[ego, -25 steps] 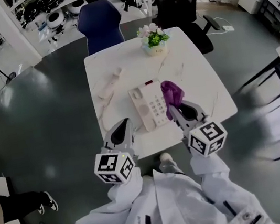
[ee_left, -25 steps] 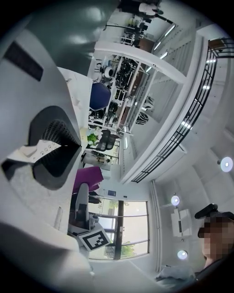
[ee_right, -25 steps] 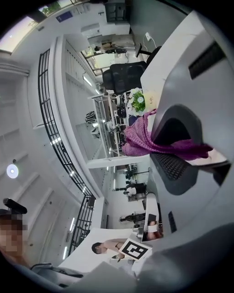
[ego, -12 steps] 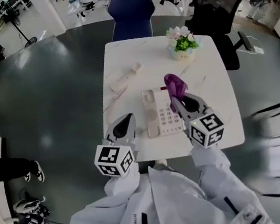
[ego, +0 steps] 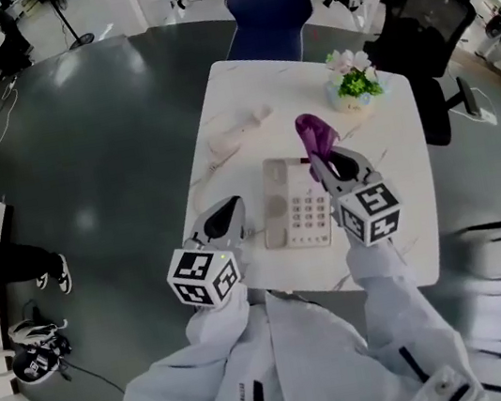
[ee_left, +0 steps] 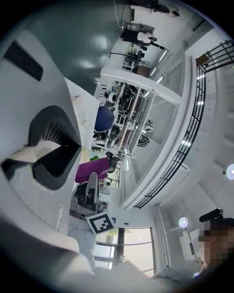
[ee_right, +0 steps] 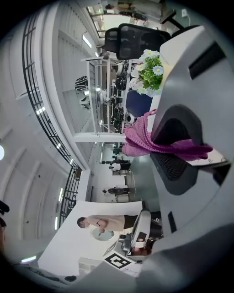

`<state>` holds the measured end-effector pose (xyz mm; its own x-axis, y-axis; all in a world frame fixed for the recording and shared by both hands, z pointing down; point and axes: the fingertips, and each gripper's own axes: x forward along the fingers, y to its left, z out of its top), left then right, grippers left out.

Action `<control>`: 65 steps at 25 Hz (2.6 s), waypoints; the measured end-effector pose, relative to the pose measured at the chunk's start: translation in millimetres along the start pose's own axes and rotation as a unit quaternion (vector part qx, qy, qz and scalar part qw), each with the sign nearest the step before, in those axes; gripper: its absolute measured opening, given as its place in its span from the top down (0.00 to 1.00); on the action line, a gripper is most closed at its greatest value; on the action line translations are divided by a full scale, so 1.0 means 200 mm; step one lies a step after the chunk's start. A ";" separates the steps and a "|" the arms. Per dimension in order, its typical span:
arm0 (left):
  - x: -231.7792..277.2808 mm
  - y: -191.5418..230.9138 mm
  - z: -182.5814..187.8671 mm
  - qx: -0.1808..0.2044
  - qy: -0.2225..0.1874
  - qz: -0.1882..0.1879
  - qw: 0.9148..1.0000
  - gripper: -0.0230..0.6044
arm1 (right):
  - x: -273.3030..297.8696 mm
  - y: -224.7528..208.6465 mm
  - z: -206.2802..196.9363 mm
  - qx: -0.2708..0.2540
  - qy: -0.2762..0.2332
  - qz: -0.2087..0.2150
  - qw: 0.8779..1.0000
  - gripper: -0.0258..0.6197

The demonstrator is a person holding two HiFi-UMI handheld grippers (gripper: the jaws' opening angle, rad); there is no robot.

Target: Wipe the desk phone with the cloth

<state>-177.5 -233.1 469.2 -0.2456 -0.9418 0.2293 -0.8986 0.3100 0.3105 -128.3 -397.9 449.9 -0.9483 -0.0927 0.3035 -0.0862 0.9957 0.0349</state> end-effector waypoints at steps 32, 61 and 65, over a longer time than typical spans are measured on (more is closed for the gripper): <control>0.14 0.12 -0.20 -0.062 0.066 -0.038 0.995 0.97 | 0.40 0.24 -0.41 -0.171 0.160 0.048 0.971 0.90; 0.00 -0.03 -0.38 -0.048 0.098 -0.063 0.992 0.97 | 0.25 0.40 -0.53 -0.154 0.211 0.066 0.963 0.90; -0.03 -0.07 -0.39 -0.050 0.095 -0.057 0.993 0.97 | 0.22 0.43 -0.55 -0.161 0.218 0.076 0.960 0.90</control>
<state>-135.6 -221.5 536.2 -0.0620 -0.9332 0.3541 -0.8735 0.2224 0.4331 -143.4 -316.3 571.9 -0.7181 -0.0095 0.6958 0.2088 0.9509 0.2285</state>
